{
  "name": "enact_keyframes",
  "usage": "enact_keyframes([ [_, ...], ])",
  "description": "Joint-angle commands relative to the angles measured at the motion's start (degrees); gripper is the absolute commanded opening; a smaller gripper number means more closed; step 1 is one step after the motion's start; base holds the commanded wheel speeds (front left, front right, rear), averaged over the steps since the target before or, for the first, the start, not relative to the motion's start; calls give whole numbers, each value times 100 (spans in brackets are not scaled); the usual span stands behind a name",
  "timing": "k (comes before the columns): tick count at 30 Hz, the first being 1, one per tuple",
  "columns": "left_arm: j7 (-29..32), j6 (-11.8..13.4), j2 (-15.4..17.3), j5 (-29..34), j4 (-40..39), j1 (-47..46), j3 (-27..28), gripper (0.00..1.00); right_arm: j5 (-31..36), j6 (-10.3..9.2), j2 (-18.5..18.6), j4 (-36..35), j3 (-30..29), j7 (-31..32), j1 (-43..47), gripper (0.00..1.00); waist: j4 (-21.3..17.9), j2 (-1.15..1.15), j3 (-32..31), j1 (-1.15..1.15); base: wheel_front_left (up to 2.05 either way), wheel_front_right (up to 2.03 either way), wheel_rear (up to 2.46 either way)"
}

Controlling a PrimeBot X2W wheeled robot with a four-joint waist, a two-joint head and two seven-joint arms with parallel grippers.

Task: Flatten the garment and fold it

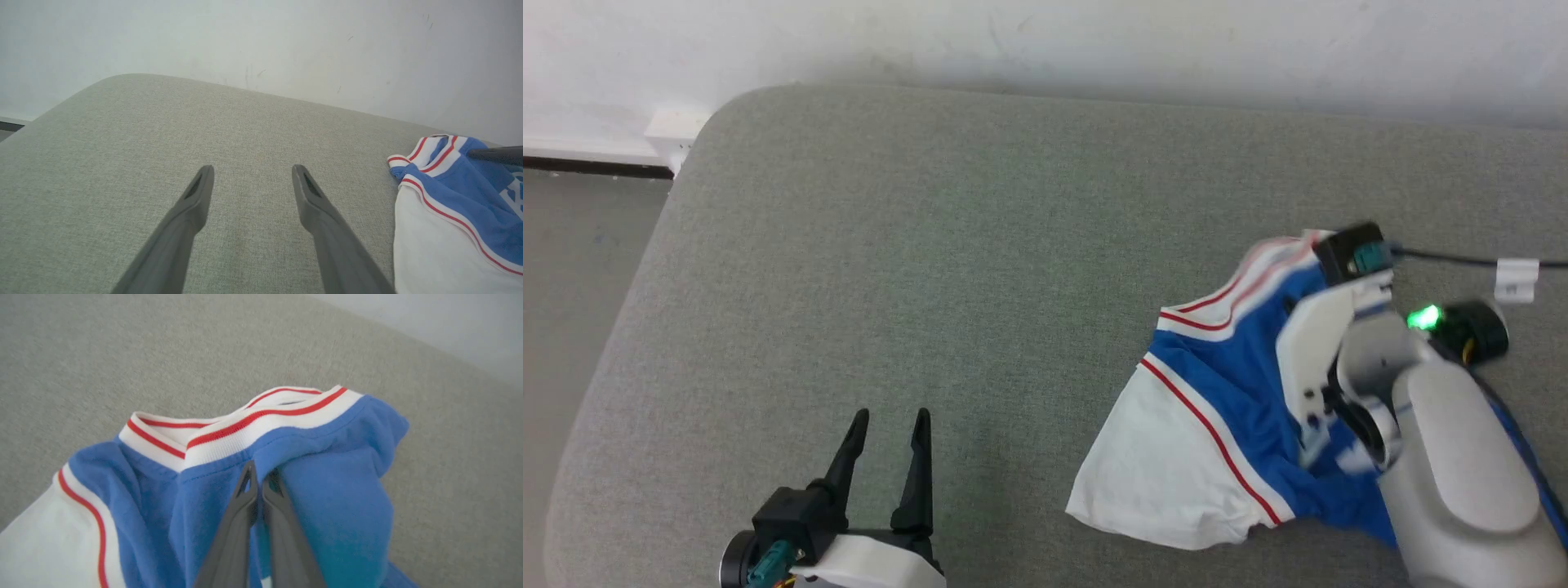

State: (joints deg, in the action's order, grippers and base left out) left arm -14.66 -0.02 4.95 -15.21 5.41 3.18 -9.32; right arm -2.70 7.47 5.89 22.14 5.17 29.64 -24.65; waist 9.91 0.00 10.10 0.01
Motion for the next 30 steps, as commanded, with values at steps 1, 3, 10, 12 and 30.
enact_keyframes([
  [1, -29, 1, -23, -63, 25, -51, 8, 100, -26, 2, 1, -196, 181, -117, -336, 0, -29, 0, -53, -1, 0, 0, 0],
  [3, -30, -2, -31, -67, 34, -67, 2, 100, -29, 2, -31, -367, 477, -222, -549, 0, -29, 0, -64, -1, 0, 0, 0],
  [10, -32, -34, -48, -75, 69, -86, -11, 100, -610, 2, -252, -237, 1596, -105, -394, 0, 88, 0, -10, -1, 0, 0, 0],
  [12, -33, -48, -51, -75, 84, -80, -15, 100, -664, 2, -271, -43, 1821, -12, -226, 5, 137, 0, 14, -1, 0, 0, 0],
  [30, -33, -11, -19, -5, 120, 158, -45, 100, -1694, 2, -300, -1074, 406, -1036, 661, 100, -118, 0, -402, -1, 0, 0, 0],
])
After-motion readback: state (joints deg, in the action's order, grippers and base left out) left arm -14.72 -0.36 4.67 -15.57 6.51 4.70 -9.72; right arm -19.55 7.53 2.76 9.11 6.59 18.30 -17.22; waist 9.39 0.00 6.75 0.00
